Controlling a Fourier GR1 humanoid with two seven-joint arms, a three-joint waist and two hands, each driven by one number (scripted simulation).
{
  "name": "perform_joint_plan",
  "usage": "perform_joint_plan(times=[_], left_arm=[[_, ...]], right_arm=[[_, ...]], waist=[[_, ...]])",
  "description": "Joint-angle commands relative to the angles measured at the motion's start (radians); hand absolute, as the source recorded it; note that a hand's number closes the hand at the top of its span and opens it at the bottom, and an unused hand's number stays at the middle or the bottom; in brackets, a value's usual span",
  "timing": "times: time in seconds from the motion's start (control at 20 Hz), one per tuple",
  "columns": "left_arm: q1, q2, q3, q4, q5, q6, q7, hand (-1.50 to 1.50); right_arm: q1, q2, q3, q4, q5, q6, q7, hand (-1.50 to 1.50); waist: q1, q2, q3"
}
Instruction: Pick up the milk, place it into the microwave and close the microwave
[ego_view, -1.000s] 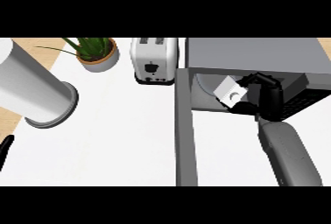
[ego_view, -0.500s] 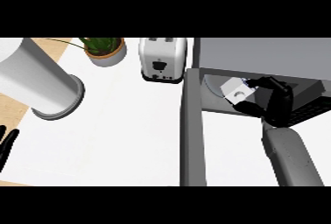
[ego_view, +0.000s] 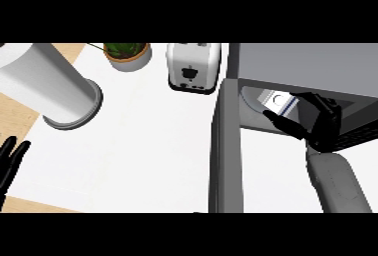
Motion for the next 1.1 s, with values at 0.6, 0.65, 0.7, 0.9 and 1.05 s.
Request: perform_joint_plan(times=[0.6,0.65,0.7,0.9,1.05], left_arm=[[-0.064,-0.011,-0.077,0.024,-0.056,0.001,0.015,-1.5],[-0.072,-0.018,-0.087,0.022,-0.063,0.005,0.012,-1.5],[-0.071,-0.012,-0.08,0.022,-0.059,0.006,0.019,-1.5],[-0.071,-0.024,-0.103,0.017,-0.086,0.013,0.023,-1.5],[-0.081,-0.033,-0.12,0.031,-0.095,0.018,0.03,-1.5]], right_arm=[[-0.132,0.049,0.008,0.204,-0.049,0.07,0.231,-1.5],[-0.143,0.049,0.003,0.21,-0.052,0.069,0.237,-1.5],[-0.142,0.043,-0.007,0.221,-0.055,0.066,0.228,-1.5],[-0.181,0.034,-0.007,0.259,-0.04,0.065,0.254,-1.5],[-0.207,0.024,-0.016,0.28,-0.048,0.089,0.257,-1.5]], waist=[[0.062,0.051,0.005],[0.055,0.049,0.005],[0.058,0.051,0.006],[0.047,0.041,0.005],[0.028,0.042,0.006]])
